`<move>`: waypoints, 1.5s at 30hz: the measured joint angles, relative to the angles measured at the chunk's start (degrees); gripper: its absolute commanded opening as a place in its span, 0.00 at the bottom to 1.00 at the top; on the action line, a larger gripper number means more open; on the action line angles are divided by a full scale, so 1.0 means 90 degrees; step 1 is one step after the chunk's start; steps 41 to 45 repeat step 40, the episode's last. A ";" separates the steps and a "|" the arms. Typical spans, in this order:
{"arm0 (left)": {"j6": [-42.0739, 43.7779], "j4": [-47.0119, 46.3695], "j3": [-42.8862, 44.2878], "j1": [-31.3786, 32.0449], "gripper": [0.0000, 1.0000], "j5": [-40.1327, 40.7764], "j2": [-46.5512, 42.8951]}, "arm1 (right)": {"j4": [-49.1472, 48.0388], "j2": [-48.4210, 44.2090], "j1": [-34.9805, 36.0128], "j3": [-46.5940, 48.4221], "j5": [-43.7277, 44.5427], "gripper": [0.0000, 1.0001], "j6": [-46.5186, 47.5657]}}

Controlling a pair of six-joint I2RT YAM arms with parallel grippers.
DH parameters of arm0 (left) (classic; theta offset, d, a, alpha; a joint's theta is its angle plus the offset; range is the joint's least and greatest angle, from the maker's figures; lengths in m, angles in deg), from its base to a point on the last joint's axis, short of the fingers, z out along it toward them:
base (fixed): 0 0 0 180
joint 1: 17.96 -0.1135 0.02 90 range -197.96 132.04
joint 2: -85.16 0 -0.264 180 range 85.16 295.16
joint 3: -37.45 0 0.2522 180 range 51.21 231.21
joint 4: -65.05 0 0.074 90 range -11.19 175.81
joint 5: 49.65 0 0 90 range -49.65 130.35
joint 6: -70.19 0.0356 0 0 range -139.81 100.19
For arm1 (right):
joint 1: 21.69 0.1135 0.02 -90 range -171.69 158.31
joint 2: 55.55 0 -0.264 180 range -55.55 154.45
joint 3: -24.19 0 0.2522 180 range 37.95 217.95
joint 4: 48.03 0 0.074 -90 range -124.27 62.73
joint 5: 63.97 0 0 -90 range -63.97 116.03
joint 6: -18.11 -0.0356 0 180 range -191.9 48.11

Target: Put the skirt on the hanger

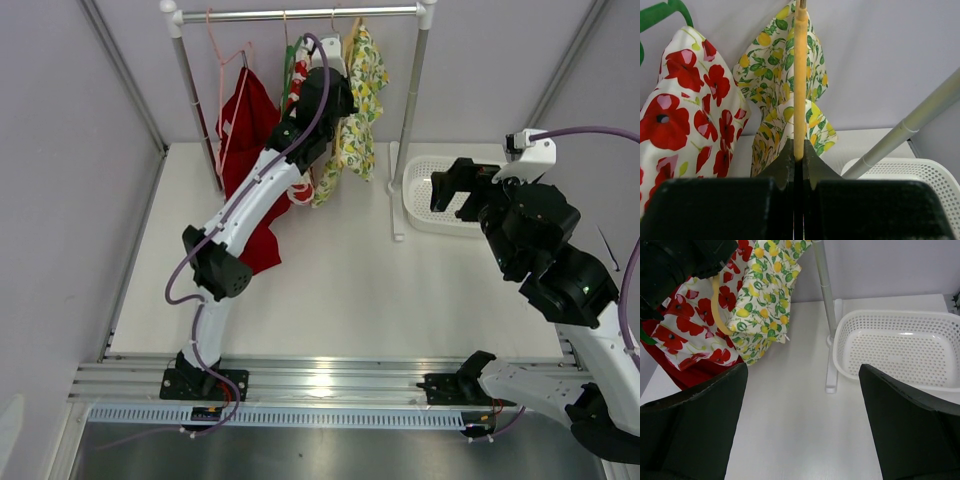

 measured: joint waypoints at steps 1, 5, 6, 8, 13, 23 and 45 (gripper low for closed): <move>-0.0017 -0.0032 0.0000 -0.0017 0.00 -0.0078 0.0007 | 0.0000 -0.0005 -0.0005 -0.0029 -0.0002 0.99 -0.0002; -0.0080 -0.0155 -0.0163 -0.0039 0.00 -0.0182 -0.0051 | -0.0005 -0.0039 -0.0007 -0.0168 -0.0005 0.99 -0.0002; -0.0080 -0.0211 -0.0238 -0.0039 0.01 -0.0204 -0.0087 | -0.0007 -0.0046 -0.0007 -0.0204 -0.0005 0.99 -0.0002; -0.0080 -0.0274 -0.0391 -0.0039 0.21 -0.0277 -0.0182 | -0.0015 -0.0049 -0.0012 -0.0257 -0.0007 1.00 -0.0002; -0.0061 -0.0481 -0.1069 -0.0039 0.60 -0.0525 -0.0665 | -0.0056 -0.0046 -0.0022 -0.0313 -0.0010 0.99 -0.0002; 0.0095 -0.0522 -0.2246 0.0051 0.75 -0.1258 -0.2650 | -0.0209 -0.0036 -0.0087 -0.0546 -0.0189 0.99 -0.0044; -0.0289 0.0308 -0.8323 0.0262 0.77 -0.1868 -0.8374 | -0.0107 -0.0330 -0.0172 -0.1996 -0.0928 1.00 -0.0918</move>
